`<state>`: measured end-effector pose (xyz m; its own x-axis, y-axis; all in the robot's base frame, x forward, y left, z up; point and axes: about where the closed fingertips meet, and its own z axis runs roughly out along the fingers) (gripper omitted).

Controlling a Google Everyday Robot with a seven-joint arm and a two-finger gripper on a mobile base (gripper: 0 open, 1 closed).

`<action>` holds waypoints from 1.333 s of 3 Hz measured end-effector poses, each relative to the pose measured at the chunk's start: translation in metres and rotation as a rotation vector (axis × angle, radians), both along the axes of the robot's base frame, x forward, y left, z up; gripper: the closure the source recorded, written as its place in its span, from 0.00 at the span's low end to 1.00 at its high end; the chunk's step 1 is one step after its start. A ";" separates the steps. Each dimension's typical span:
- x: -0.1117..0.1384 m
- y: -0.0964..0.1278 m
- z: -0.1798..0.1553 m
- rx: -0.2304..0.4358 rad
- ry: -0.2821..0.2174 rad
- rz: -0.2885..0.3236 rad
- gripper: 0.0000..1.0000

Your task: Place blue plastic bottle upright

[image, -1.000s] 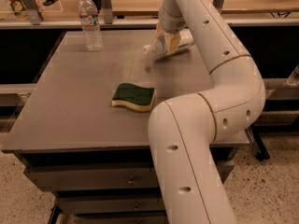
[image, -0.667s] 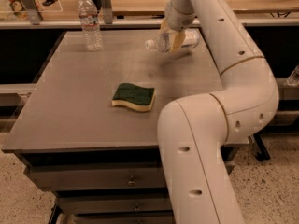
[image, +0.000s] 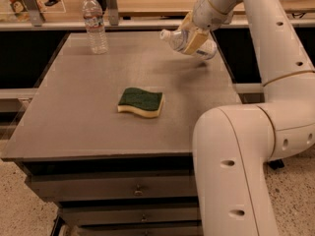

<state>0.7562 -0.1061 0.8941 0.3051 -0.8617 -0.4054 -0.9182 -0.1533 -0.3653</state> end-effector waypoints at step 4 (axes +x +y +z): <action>-0.035 -0.027 0.077 0.654 0.138 -0.178 1.00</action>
Offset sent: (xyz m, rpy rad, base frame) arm -0.0366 -0.0393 0.1077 0.5931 0.1041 -0.0525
